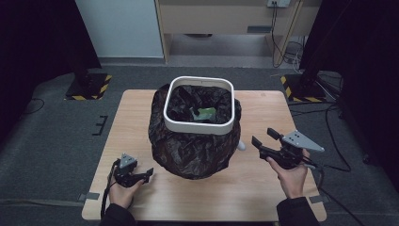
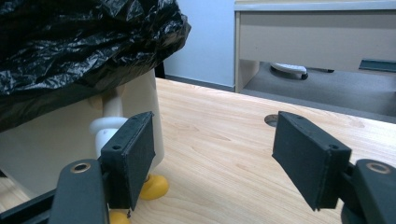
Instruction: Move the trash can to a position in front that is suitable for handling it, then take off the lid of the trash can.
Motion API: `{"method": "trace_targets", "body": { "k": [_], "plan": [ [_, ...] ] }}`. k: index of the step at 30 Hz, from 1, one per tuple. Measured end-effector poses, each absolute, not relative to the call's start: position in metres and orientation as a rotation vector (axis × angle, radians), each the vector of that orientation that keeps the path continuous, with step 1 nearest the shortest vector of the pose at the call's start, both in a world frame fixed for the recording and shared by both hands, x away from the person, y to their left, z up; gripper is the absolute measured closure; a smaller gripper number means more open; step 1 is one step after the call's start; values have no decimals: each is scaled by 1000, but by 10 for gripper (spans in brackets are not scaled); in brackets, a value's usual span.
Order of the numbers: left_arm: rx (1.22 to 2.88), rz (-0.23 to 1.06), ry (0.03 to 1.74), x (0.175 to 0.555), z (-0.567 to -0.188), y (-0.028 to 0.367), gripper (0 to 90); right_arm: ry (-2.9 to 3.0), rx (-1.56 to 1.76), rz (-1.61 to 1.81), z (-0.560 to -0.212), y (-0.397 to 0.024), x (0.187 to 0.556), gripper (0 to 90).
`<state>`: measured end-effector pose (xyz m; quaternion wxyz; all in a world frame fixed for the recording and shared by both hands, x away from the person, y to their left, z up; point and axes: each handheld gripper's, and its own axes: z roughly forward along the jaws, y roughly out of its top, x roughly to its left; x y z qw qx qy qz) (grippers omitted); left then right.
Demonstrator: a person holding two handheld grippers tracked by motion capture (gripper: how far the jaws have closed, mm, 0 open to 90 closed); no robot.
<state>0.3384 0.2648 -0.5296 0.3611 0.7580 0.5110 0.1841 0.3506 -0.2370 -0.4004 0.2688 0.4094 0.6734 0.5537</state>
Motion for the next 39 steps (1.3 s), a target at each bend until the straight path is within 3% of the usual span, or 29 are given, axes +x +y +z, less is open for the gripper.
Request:
{"method": "trace_targets", "body": {
  "k": [13,39],
  "plan": [
    [2069,524,1240,340,-535,250,68,1774,1124,1519,-390,-251,351,265],
    [2092,512,1230,342,-536,247,11,1766,1107,1519,-379,-249,358,250]
  ]
}}
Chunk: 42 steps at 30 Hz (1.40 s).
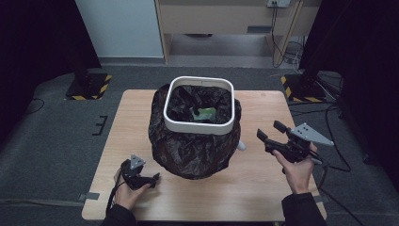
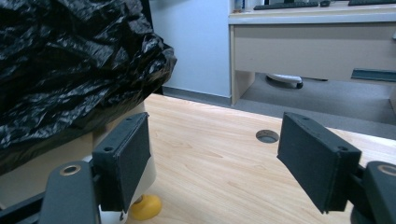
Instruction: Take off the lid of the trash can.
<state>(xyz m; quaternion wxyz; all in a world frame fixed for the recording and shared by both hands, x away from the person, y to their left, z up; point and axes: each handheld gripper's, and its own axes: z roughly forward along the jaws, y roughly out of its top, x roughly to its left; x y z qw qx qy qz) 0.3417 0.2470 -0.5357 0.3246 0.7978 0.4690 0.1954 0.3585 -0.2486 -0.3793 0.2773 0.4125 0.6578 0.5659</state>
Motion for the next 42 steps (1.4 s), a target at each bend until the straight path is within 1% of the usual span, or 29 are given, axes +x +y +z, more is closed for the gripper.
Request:
{"method": "trace_targets", "body": {
  "k": [18,42],
  "plan": [
    [2093,511,1239,342,-536,245,0,1767,1103,1553,-354,-246,370,249],
    [2093,511,1239,342,-536,245,0,1794,1049,1565,-316,-223,388,250]
  ]
}}
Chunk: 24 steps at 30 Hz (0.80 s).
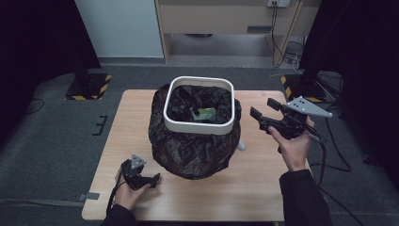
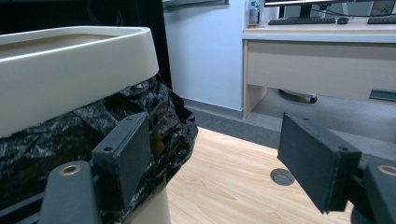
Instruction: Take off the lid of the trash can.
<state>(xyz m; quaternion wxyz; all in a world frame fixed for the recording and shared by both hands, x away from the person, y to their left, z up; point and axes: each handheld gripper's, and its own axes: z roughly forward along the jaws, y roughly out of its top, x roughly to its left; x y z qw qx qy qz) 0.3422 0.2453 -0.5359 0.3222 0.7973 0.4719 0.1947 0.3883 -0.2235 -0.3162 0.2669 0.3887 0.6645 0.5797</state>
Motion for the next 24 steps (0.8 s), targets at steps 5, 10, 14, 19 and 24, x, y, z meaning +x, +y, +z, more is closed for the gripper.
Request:
{"method": "trace_targets", "body": {
  "k": [5,10,14,19,24],
  "plan": [
    [2093,511,1239,342,-536,245,0,1793,1050,1561,-312,-222,390,251],
    [2094,511,1239,342,-536,245,0,1795,1047,1564,-308,-221,392,251],
    [2093,511,1239,342,-536,245,0,1788,1042,1572,-305,-221,393,249],
    [2094,511,1239,342,-536,245,0,1786,1047,1572,-303,-221,394,249],
    [2094,511,1239,342,-536,245,0,1786,1033,1579,-298,-218,395,249]
  ]
}}
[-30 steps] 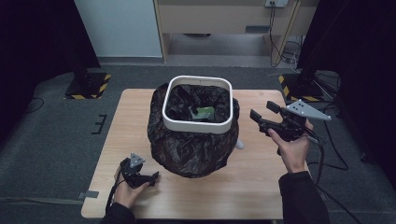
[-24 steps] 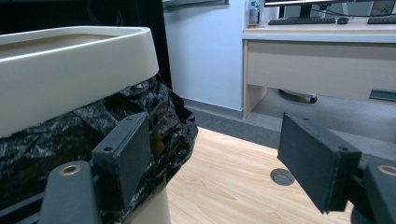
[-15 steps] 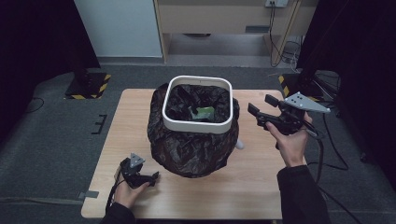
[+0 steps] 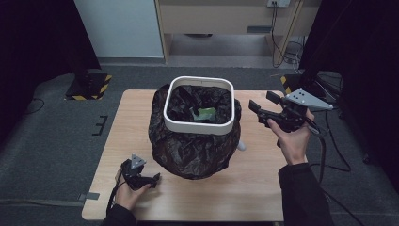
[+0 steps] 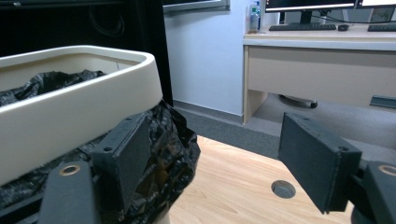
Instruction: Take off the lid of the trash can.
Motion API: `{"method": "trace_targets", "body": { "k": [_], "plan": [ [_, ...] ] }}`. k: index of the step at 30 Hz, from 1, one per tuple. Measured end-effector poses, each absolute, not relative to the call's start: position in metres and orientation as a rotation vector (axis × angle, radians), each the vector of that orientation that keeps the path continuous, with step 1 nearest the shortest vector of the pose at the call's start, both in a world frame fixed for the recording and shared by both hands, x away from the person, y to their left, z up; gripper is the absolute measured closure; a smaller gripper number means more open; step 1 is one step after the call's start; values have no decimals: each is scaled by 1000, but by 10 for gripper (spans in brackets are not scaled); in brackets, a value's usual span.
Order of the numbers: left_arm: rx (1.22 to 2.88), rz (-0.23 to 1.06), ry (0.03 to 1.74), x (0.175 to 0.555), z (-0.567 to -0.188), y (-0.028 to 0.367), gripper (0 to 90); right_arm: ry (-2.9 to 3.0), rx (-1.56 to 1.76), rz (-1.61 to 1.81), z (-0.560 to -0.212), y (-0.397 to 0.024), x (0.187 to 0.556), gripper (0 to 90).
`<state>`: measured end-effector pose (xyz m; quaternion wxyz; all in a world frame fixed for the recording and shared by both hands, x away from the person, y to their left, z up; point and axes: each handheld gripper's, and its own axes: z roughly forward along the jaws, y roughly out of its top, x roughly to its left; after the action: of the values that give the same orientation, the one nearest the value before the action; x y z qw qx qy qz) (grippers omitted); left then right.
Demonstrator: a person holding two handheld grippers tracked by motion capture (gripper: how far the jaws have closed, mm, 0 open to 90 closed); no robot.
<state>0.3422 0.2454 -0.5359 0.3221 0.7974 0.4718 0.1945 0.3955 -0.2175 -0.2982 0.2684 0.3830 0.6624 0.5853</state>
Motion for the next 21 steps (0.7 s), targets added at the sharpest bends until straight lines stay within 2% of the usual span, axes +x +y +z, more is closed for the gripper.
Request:
{"method": "trace_targets", "body": {
  "k": [21],
  "plan": [
    [2093,511,1239,342,-536,245,0,1795,997,1598,-279,-204,403,249]
  ]
}}
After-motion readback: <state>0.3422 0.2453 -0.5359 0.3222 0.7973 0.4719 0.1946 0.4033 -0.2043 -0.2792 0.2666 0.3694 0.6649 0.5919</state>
